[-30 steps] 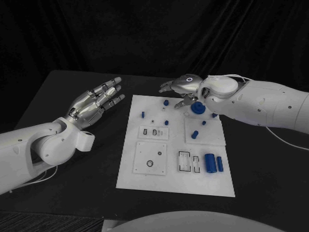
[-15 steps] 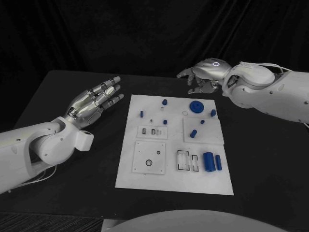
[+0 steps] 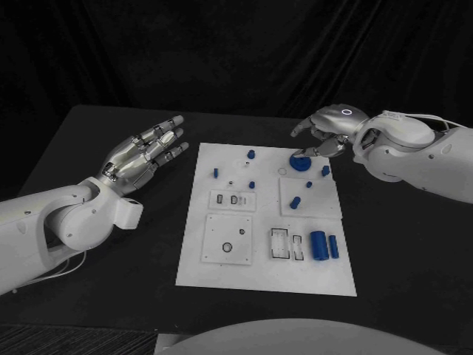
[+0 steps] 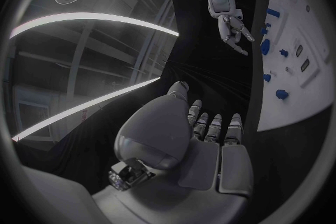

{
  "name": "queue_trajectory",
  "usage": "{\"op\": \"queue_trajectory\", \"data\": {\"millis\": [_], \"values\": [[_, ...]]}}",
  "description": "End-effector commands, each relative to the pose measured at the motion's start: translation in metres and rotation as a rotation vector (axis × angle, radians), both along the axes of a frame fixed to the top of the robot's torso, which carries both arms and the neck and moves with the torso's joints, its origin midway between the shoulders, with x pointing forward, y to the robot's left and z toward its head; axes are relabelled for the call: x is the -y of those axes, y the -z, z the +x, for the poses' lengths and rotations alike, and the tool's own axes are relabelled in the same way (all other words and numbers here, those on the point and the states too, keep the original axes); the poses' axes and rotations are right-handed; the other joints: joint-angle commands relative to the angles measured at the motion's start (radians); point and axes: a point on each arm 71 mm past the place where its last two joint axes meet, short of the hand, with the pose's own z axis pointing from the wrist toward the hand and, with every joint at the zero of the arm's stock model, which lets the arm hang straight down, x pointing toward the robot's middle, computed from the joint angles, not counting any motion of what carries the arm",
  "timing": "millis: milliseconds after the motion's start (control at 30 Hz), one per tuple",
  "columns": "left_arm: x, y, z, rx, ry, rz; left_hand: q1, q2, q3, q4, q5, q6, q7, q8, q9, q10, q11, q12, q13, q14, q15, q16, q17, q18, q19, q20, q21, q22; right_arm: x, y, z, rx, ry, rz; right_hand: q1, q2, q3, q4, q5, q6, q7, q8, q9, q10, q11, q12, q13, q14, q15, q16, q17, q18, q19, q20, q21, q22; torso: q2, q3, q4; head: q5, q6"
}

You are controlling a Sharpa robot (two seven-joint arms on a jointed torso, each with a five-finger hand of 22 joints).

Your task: Assemble the parts on the task board

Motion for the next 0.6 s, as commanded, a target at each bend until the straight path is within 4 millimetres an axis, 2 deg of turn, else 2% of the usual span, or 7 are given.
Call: {"op": "queue_trajectory", "data": {"millis": [33, 267, 367, 533, 600], "values": [[0.002, -0.001, -0.001, 0.004, 0.016, -0.013, 0.009, 0.001, 0.007, -0.002, 0.006, 0.001, 0.003, 0.003, 0.001, 0.001, 0.005, 0.001, 0.000, 0.000, 0.007, 0.003, 0.001, 0.018, 0.001, 0.005, -0.006, -0.002, 0.008, 0.008, 0.002, -0.035, 0.097, -0.002, -0.013, -0.005, 0.010, 0.000, 0.001, -0.008, -0.001, -0.009, -0.001, 0.104, -0.008, 0.003, 0.263, 0.104, -0.009, 0.003, 0.263, -0.016, 0.023, -0.001, 0.013, 0.187, 0.003, 0.0012, 0.0013, 0.001, 0.001], [0.002, 0.000, -0.001, 0.002, 0.018, -0.013, 0.009, 0.001, 0.008, -0.002, 0.006, 0.000, 0.003, 0.003, 0.001, 0.001, 0.005, 0.002, 0.000, 0.000, 0.008, 0.003, 0.001, 0.018, 0.001, 0.005, -0.006, -0.002, 0.009, 0.020, 0.003, -0.072, 0.119, -0.018, -0.007, -0.006, 0.021, -0.003, 0.007, -0.001, 0.001, -0.009, -0.001, 0.104, -0.008, 0.003, 0.263, 0.104, -0.012, 0.003, 0.263, -0.021, 0.035, -0.004, 0.032, 0.199, 0.004, 0.0014, 0.0013, 0.003, -0.003], [0.002, 0.000, -0.001, 0.001, 0.020, -0.013, 0.010, 0.001, 0.008, -0.003, 0.007, 0.000, 0.003, 0.003, 0.001, 0.001, 0.005, 0.001, 0.000, 0.000, 0.009, 0.003, 0.001, 0.017, 0.001, 0.005, -0.006, -0.002, 0.009, 0.023, 0.004, -0.078, 0.124, -0.022, 0.021, -0.001, 0.033, -0.007, 0.042, 0.003, 0.005, -0.010, -0.001, 0.104, -0.004, 0.003, 0.263, 0.104, -0.011, 0.003, 0.263, -0.021, 0.035, -0.004, 0.033, 0.201, 0.004, 0.0018, 0.0009, 0.003, -0.004], [0.002, 0.000, -0.001, 0.000, 0.022, -0.014, 0.010, 0.001, 0.009, -0.003, 0.007, 0.000, 0.003, 0.003, 0.001, 0.001, 0.005, 0.001, 0.000, 0.000, 0.009, 0.003, 0.001, 0.017, 0.001, 0.006, -0.006, -0.002, 0.011, 0.026, 0.005, -0.087, 0.135, -0.028, 0.029, 0.004, 0.036, -0.008, 0.053, -0.003, 0.007, -0.015, -0.003, 0.104, -0.003, 0.003, 0.263, 0.104, -0.008, 0.003, 0.263, -0.017, 0.026, -0.002, 0.019, 0.195, 0.005, 0.0025, 0.0024, 0.002, -0.003], [0.002, 0.000, -0.001, 0.000, 0.023, -0.014, 0.011, 0.001, 0.010, -0.004, 0.008, 0.000, 0.003, 0.003, 0.001, 0.001, 0.005, 0.001, 0.000, 0.000, 0.010, 0.003, 0.001, 0.017, 0.001, 0.006, -0.006, -0.002, 0.012, 0.027, 0.005, -0.090, 0.138, -0.030, 0.034, 0.006, 0.037, -0.009, 0.066, -0.002, 0.008, -0.016, -0.002, 0.104, -0.002, 0.003, 0.263, 0.104, -0.006, 0.003, 0.263, -0.017, 0.025, 0.000, 0.018, 0.195, 0.004, 0.0016, 0.0022, 0.002, -0.003]]}}
